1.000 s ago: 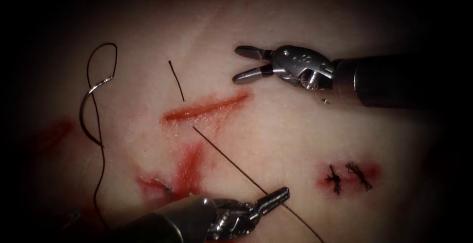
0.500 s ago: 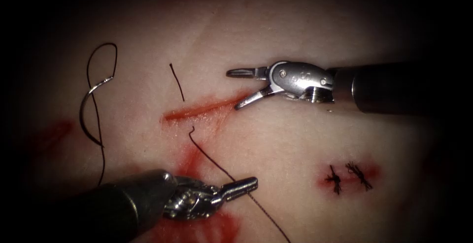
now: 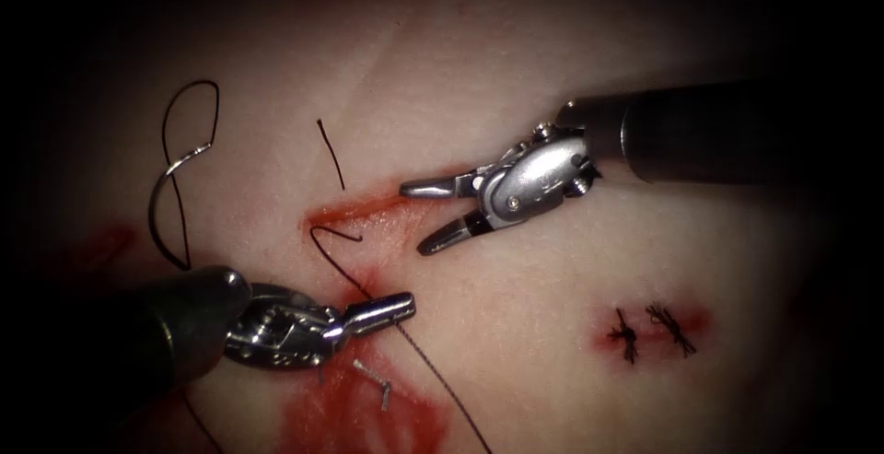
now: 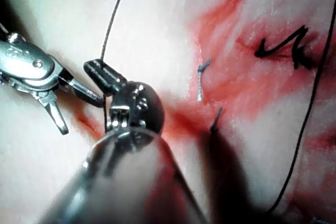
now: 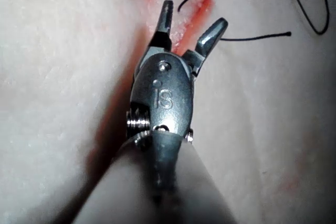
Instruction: Wound Closure
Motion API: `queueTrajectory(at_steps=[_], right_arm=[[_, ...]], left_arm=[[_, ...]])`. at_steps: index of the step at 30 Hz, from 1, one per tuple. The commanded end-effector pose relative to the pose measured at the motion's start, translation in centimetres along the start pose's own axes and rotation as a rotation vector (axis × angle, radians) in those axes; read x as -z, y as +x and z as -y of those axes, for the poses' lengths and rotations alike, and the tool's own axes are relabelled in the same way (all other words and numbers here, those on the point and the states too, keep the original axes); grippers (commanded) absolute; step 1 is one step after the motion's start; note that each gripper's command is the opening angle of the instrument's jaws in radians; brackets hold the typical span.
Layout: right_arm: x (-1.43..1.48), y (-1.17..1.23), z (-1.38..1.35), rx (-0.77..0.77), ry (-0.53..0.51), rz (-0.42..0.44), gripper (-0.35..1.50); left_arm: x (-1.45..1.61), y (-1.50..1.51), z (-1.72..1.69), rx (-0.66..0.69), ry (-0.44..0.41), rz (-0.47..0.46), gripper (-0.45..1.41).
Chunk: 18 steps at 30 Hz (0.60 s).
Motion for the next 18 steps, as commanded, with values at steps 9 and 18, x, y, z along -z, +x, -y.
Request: queueTrajectory(at_steps=[9,18], right_arm=[[-0.62,0.05,0.15,0.006,0.008,-0.03,1.15],[-0.76,0.02,0.21,0.016,0.028,-0.04,1.15]], left_arm=[[-0.07,-0.06,-0.05,0.008,-0.009,-0.005,-0.45],[-0.03,-0.02,-0.04,0.01,-0.017,-0.009,-0.45]])
